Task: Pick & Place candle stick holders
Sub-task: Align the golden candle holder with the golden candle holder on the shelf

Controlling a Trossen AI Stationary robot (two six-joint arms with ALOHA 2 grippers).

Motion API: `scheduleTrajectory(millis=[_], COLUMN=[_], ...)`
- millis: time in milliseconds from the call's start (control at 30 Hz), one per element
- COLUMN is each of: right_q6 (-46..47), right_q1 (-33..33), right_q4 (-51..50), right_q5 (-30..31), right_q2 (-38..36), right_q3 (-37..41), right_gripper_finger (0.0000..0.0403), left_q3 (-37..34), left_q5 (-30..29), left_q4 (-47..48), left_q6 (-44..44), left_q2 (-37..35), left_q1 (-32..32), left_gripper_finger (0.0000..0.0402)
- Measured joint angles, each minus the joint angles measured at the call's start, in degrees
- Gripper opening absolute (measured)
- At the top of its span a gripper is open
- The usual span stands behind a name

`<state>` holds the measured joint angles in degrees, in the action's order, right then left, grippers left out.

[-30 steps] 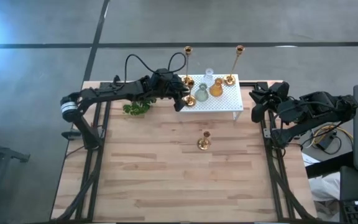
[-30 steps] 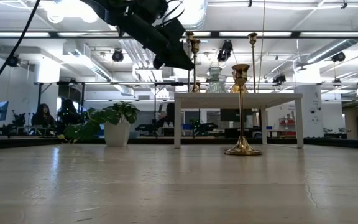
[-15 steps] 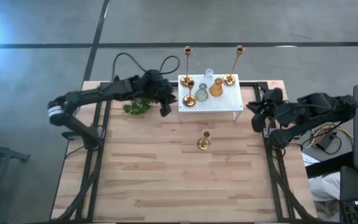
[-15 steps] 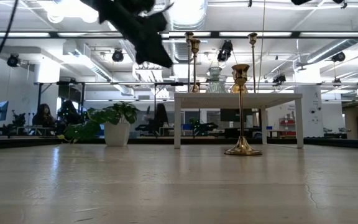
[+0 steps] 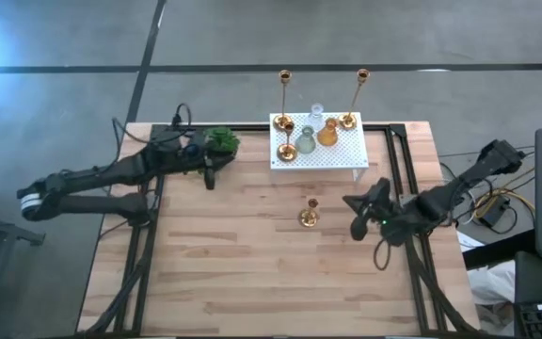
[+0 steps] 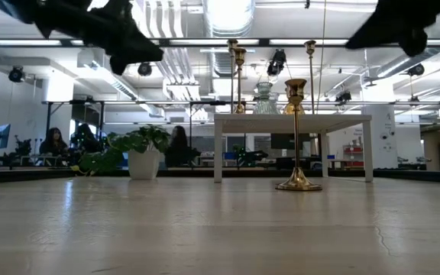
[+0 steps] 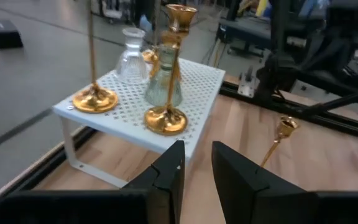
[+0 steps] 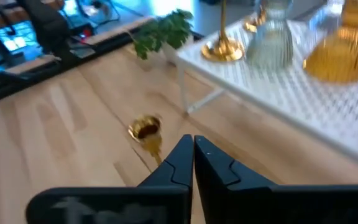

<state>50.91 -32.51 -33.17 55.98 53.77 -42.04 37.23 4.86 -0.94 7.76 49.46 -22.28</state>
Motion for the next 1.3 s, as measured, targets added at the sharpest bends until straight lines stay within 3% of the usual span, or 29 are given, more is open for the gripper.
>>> scheduleTrajectory(millis=[167, 367, 500, 733, 1000, 1300], right_q6=[6.04, 6.28, 6.27, 5.84, 0.46, -8.12], right_q1=[-0.11, -0.11, 0.17, 1.31, 5.44, 10.66], right_q4=[5.23, 13.40, 16.73, 21.51, 33.24, 49.32], right_q5=[0.40, -1.91, -5.23, -4.85, -4.85, -8.84], right_q2=[3.99, 9.38, 13.26, 20.34, 28.50, 35.80], right_q3=[6.07, 9.60, 10.39, 10.47, 10.47, 10.45], right_gripper_finger=[0.0009, 0.0016, 0.0045, 0.0116, 0.0160, 0.0158], left_q3=[-5.00, -7.67, -8.85, -9.40, -9.40, -9.40], left_q5=[-1.33, -2.43, -2.41, -2.40, -2.40, -2.40], left_q4=[-1.79, -2.09, -2.04, -2.08, -1.98, -1.56], left_q6=[-1.67, -1.74, -1.72, -1.63, -1.59, -1.52], left_q2=[-5.06, -7.12, -6.98, -6.88, -6.68, -6.64], left_q1=[-0.02, -0.07, -0.11, -0.09, -0.09, -0.07], left_gripper_finger=[0.0085, 0.0085, 0.0085, 0.0085, 0.0085, 0.0085])
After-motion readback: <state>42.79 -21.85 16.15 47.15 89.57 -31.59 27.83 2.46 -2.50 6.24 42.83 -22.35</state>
